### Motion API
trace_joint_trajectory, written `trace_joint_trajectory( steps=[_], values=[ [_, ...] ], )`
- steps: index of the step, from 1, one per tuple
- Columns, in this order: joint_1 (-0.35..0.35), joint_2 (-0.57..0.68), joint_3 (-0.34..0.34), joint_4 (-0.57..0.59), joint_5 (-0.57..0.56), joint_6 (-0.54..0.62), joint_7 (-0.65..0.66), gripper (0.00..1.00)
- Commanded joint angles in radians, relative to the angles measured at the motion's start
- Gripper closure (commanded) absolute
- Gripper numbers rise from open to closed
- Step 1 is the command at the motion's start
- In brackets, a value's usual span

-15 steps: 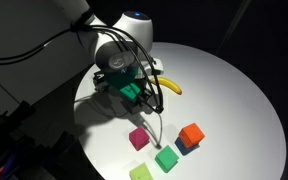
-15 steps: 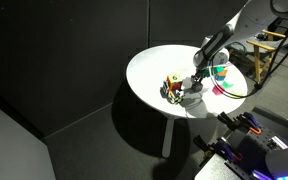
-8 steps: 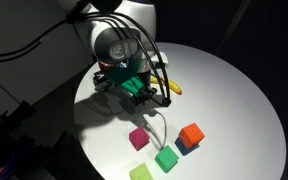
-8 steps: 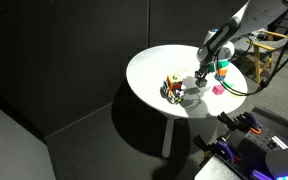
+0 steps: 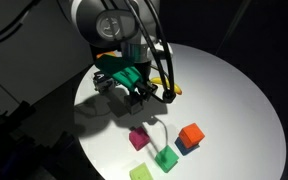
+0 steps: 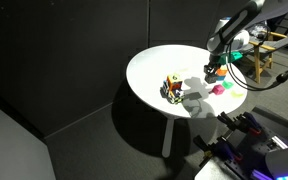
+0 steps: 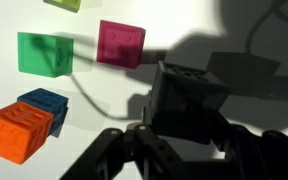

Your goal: Put the grey block on the pink block

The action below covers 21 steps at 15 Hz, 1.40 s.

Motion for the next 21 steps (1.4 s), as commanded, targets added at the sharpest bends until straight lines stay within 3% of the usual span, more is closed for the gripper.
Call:
trace_joint_trajectory(
  steps=[1,21],
  values=[
    [-0.008,-0.084,-0.02,-0.066,-0.035,-0.025,0.017,0.69],
    [-0.119,-0.017,-0.022,-0.052,-0.059,0.047,-0.143,0.69]
  ],
)
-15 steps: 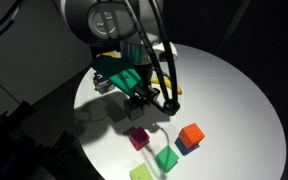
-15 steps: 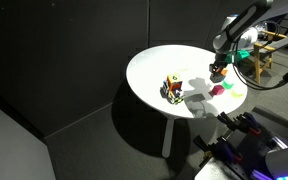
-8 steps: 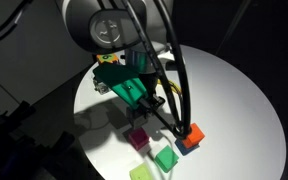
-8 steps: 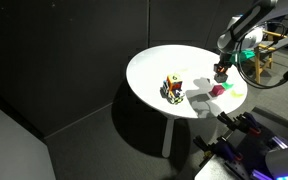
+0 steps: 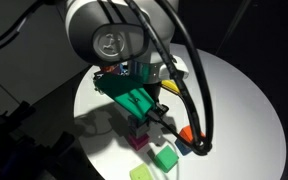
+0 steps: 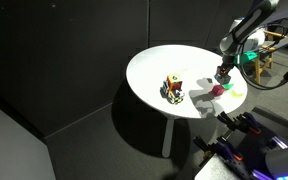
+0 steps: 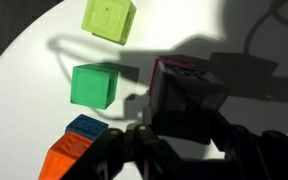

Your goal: Put the grey block on the pink block

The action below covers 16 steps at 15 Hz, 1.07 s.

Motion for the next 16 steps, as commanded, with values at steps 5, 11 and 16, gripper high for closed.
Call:
trace_joint_trajectory(
  steps=[5,11,16],
  values=[
    [-0.022,0.054,0.017,0.006,-0.03,0.105,-0.034,0.69],
    [-0.028,0.079,0.02,0.0,-0.028,0.141,-0.029,0.69],
    [-0.031,0.083,0.019,0.0,-0.026,0.132,-0.026,0.61]
  ],
)
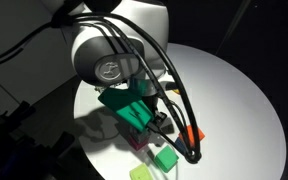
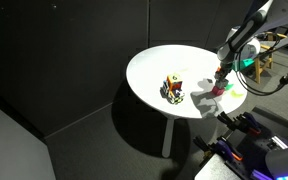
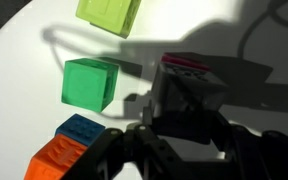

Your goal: Put the grey block on the pink block

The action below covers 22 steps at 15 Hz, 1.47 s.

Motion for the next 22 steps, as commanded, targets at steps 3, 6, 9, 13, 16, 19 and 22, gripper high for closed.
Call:
trace_joint_trajectory(
  steps=[3,6,9,13,16,19,22],
  values=[
    [-0.028,-0.004,0.016,0.002,-0.02,-0.001,-0.001,0.18],
    [-0.03,-0.006,0.015,0.002,-0.019,-0.005,-0.001,0.0],
    [-0.025,-0.012,0.012,0.001,-0.021,-0.015,0.004,0.0],
    [-0.006,-0.03,0.002,-0.008,-0.028,-0.026,0.024,0.0],
    [0.009,-0.052,-0.005,-0.017,-0.034,-0.038,0.037,0.0],
    [0.061,-0.057,-0.038,-0.014,-0.063,-0.046,0.106,0.0],
    [0.132,-0.05,-0.078,-0.004,-0.106,-0.063,0.217,0.0]
  ],
)
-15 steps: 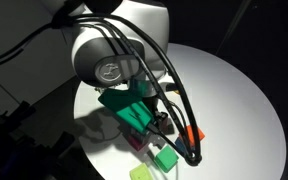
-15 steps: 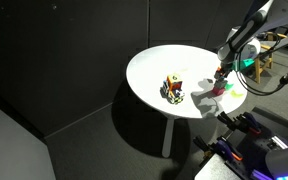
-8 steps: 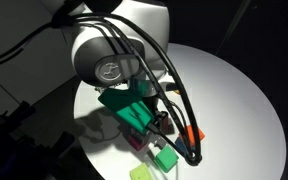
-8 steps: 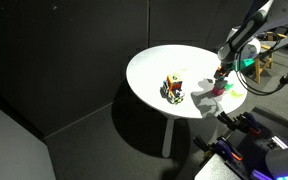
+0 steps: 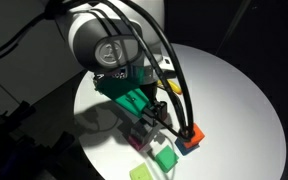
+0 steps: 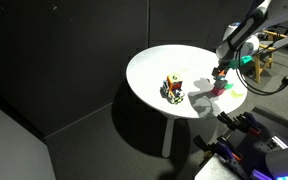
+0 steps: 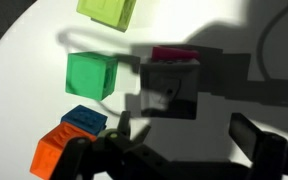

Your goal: Put the grey block on the pink block

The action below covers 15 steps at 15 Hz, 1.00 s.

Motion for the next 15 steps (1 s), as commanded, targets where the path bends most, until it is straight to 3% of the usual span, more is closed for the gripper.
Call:
trace_joint_trajectory(
  steps=[1,7,15],
  values=[
    [0.093,-0.015,-0.053,-0.003,-0.067,-0.037,0.146,0.0],
    [0.192,-0.032,-0.034,-0.022,-0.095,-0.065,0.257,0.0],
    [0.207,-0.155,0.039,-0.101,-0.079,-0.144,0.223,0.0]
  ],
)
